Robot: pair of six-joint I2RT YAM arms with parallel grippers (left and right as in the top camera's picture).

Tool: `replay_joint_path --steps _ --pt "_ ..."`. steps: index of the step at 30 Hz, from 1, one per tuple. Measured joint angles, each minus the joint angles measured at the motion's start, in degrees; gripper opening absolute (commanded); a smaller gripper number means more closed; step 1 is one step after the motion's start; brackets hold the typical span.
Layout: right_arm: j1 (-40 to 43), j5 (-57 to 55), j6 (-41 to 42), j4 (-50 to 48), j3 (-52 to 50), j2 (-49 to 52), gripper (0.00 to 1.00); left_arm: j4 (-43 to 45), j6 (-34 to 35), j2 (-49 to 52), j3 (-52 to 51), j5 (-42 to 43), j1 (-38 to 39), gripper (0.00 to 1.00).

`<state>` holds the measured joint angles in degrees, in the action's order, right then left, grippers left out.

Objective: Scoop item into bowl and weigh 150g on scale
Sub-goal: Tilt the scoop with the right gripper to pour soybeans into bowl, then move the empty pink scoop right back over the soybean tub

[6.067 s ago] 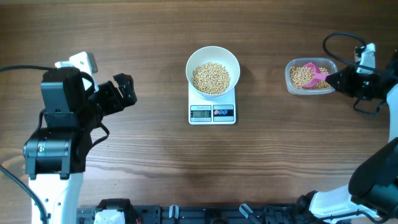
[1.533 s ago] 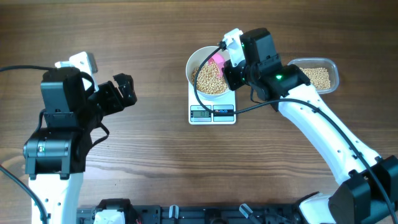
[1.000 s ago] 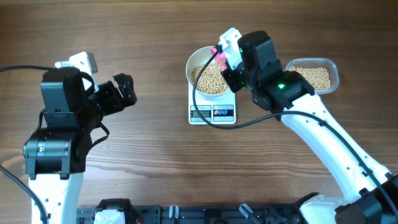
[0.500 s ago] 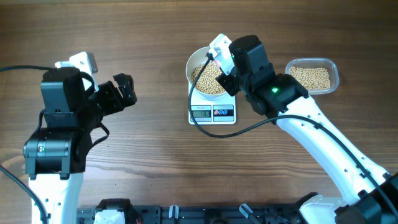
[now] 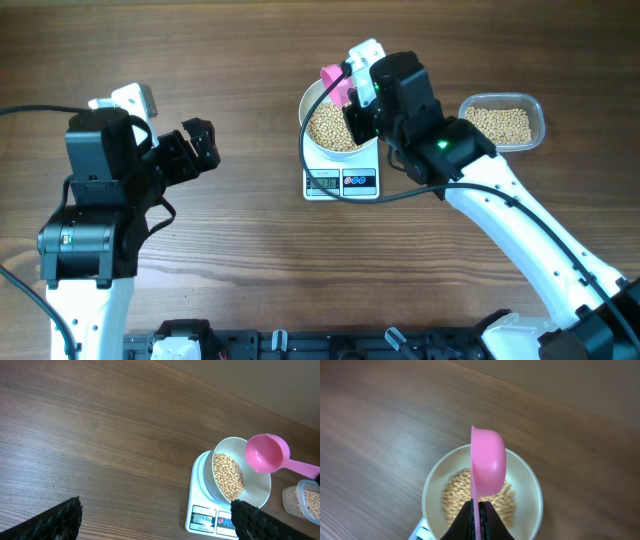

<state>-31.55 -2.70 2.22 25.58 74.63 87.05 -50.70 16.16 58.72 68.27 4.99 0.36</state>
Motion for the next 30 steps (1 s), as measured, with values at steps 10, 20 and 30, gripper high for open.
replay_joint_path --steps 10,20,30 --pt "17.03 1.64 17.27 1.42 0.02 -5.18 0.04 0.00 0.00 0.00 0.00 -0.02 -0.02 1.00" --pt "31.69 2.45 -0.72 17.22 0.59 -11.21 0.04 0.00 0.00 0.00 0.00 0.00 0.00 1.00" --pt "31.76 -5.38 -10.47 21.55 0.72 -2.64 0.04 0.02 0.00 0.00 0.00 0.00 0.00 1.00"
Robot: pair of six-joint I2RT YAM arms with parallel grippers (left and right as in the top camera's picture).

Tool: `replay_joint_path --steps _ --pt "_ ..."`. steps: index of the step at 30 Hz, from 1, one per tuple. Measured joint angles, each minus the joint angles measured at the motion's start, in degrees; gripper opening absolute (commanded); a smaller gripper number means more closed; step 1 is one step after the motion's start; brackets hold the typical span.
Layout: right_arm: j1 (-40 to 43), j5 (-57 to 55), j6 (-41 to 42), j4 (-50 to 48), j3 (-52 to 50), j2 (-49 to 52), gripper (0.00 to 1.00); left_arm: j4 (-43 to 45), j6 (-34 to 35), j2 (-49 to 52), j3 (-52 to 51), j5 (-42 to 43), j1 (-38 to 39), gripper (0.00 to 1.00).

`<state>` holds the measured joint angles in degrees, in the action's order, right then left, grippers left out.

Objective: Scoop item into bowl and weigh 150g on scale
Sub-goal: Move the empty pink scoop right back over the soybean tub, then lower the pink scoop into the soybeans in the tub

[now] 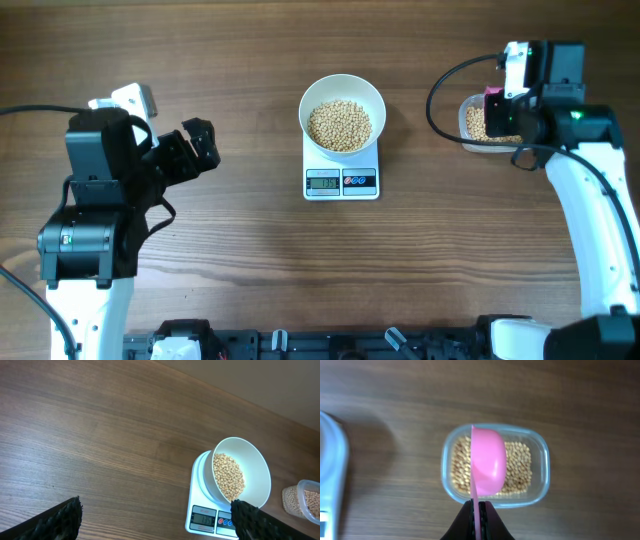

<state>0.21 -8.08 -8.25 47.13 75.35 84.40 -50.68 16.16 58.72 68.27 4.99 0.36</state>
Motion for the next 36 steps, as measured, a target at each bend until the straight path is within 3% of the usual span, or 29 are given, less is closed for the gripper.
replay_joint_path --steps 7,23,36 --pt "0.00 -2.67 -4.96 0.02 0.00 0.85 0.04 0.00 0.00 0.00 0.00 0.00 0.00 1.00" --pt "0.96 -6.21 -6.21 -1.53 0.02 7.56 0.04 -0.02 0.00 0.00 0.00 0.00 0.00 1.00" --pt "4.72 -1.33 -6.23 -2.21 0.02 8.39 0.04 -0.02 0.00 0.00 0.00 0.00 0.00 1.00"
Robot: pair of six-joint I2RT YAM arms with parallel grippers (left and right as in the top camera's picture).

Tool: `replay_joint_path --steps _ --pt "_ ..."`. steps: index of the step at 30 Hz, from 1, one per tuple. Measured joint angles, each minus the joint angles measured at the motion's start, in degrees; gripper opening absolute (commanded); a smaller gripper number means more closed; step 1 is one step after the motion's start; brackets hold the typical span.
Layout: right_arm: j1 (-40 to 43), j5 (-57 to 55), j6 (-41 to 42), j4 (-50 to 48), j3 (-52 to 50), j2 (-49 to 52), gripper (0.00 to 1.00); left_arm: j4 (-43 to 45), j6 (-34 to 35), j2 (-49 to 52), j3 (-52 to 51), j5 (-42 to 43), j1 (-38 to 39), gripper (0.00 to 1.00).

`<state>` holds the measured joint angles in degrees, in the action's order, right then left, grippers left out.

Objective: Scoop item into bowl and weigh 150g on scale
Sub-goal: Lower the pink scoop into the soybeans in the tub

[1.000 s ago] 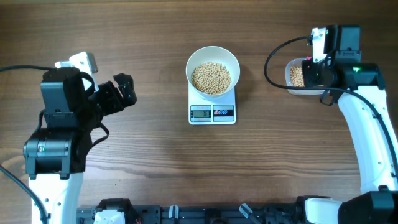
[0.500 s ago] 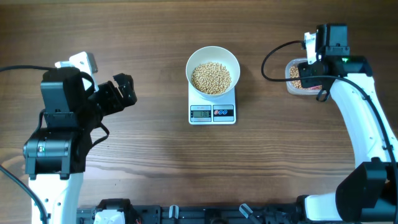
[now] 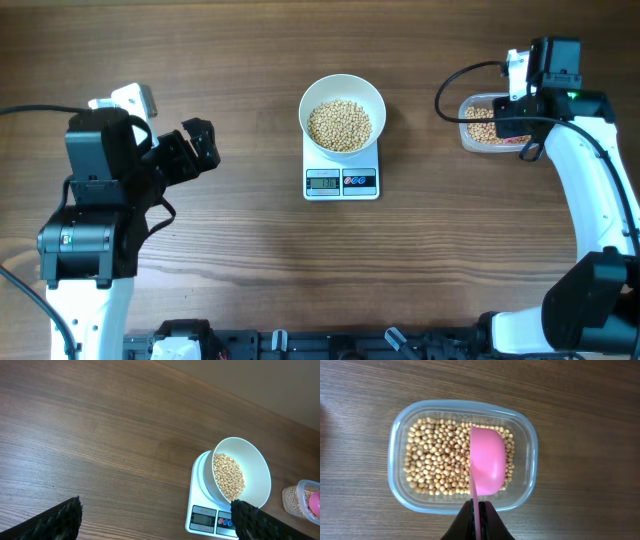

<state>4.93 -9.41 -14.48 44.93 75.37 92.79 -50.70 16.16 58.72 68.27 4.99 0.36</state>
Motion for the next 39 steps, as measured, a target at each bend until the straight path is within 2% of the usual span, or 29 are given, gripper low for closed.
replay_joint_path --steps 14,28,33,39 --pt "0.00 1.40 1.57 -1.46 -0.33 1.53 0.04 0.00 0.00 0.00 0.00 0.00 0.00 1.00" --pt "0.17 10.91 1.79 -0.79 -0.33 1.92 0.04 0.00 0.00 0.00 0.00 0.00 0.00 1.00" --pt "2.08 15.34 2.73 -0.24 -0.33 1.92 0.04 0.00 0.00 0.00 0.00 0.00 0.00 1.00" --pt "8.28 23.43 3.61 2.03 -0.33 1.92 0.04 0.02 0.00 0.00 0.00 0.00 0.00 1.00"
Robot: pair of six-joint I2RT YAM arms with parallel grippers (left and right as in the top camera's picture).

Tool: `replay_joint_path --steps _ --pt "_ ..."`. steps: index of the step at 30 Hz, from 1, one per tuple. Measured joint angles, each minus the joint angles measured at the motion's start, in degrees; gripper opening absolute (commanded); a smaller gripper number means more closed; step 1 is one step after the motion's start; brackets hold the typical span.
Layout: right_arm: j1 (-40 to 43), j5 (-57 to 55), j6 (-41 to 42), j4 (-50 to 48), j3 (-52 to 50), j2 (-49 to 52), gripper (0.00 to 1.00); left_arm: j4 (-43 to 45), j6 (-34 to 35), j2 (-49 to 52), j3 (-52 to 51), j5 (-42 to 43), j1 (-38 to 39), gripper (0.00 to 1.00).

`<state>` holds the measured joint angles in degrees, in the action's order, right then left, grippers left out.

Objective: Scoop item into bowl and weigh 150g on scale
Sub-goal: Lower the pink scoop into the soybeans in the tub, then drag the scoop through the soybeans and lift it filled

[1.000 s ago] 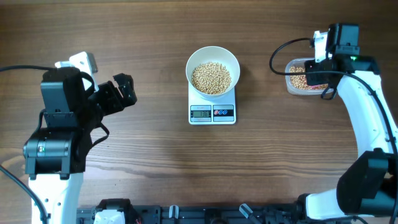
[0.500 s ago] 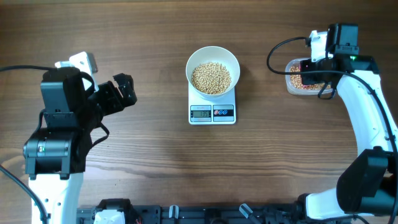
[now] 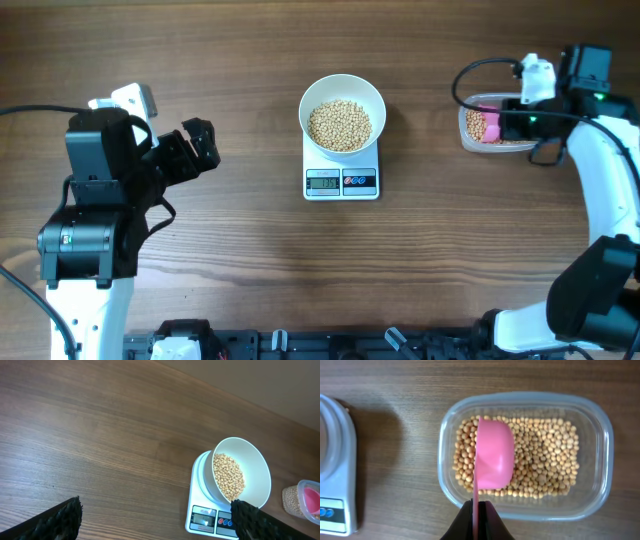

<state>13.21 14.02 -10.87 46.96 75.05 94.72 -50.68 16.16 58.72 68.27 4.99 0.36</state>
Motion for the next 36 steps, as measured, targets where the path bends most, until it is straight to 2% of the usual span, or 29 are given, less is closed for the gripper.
replay_joint_path --steps 25,36 --pt "14.80 19.58 10.73 0.85 0.00 2.84 0.04 -0.02 0.00 0.00 0.00 0.00 0.00 1.00" --pt "19.65 27.67 12.24 1.36 0.00 2.84 0.04 -0.02 0.00 0.00 0.00 0.00 0.00 1.00"
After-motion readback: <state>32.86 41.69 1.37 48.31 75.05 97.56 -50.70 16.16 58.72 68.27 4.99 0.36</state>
